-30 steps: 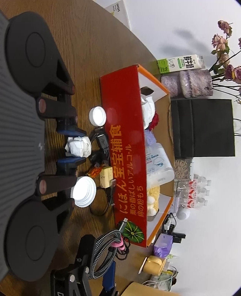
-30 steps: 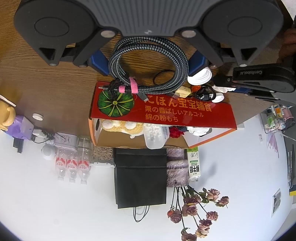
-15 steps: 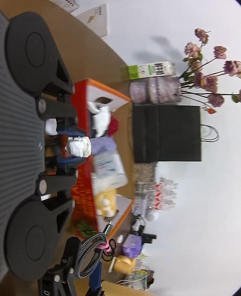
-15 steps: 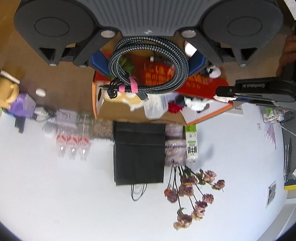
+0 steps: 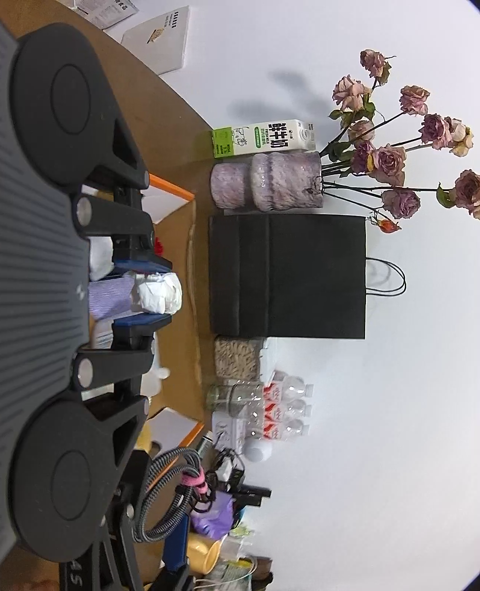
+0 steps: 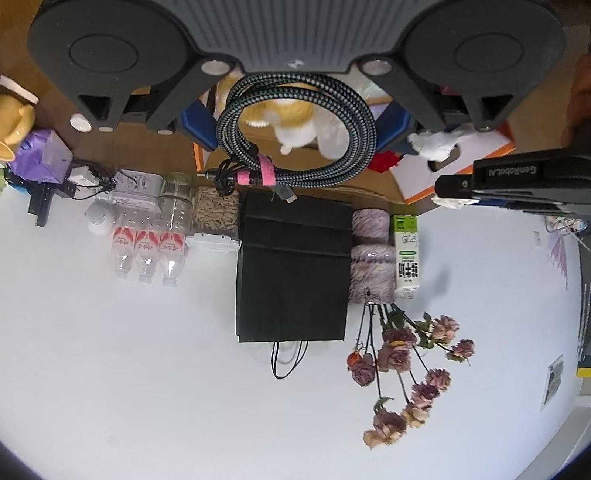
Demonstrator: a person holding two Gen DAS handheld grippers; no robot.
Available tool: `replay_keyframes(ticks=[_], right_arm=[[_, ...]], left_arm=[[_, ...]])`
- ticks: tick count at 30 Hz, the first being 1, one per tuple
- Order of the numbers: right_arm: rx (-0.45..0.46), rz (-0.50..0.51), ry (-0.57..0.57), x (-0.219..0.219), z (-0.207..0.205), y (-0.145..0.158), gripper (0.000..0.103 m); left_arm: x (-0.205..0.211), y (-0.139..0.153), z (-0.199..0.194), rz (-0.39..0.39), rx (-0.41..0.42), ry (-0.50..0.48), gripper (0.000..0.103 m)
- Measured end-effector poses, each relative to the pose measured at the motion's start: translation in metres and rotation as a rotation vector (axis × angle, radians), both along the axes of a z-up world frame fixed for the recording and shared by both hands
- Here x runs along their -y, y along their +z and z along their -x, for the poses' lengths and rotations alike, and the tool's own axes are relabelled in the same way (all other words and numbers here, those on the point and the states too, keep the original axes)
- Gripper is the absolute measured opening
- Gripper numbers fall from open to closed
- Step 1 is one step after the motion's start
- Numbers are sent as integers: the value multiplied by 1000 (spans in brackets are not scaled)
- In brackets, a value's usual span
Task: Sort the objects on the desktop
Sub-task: 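Carry the tissue and braided cable over the box with both grippers, then release the tissue and cable into the box, opening both grippers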
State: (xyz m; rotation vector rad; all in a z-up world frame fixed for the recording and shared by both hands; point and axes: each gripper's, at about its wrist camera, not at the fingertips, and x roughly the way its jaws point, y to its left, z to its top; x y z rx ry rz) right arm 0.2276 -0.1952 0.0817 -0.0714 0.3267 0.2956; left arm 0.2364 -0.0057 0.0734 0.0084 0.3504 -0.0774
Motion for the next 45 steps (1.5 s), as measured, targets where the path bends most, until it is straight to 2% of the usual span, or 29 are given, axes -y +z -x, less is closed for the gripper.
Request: replay_keyframes(ticks=[7,11,16,19,21,22,23,24,25,27,45], right_arm=[[-48,-9,-38,-12,-60,-8,89],[-76,-4,-56,-15,-88,-16,89],[-124,8,-67,-14,-106,-30,89],[-140,-23,-49,-10,-106,-30,90],[-161,-41,-50,-8,-106,-32,91],[-161,-52,-49,-7,-105,-33,92],[-161,-65,-44,-5,-103,-33,98],[-161,-75,-39,-4,-101,-32,101],[-156,-87,-30,-3,-99,-31,103],[-147,-101,-14,-3,-93,-28,103],[-89,-45,13,-17,-69,-23,103]], left_arm=[[-3,-6,-42,16,-20,46,24],[-7,-17,-61,0,-55,81,24],[-10,-31,-78,-21,-105,96,24],[-10,-36,-81,-32,-122,101,26],[-9,-36,-81,-46,-122,106,37],[-8,-36,-79,-53,-116,107,53],[-8,-36,-78,-59,-106,110,74],[-7,-35,-75,-67,-93,113,87],[-6,-34,-72,-73,-77,116,103],[-4,-32,-67,-83,-46,117,103],[-6,-27,-54,-79,-34,133,103]])
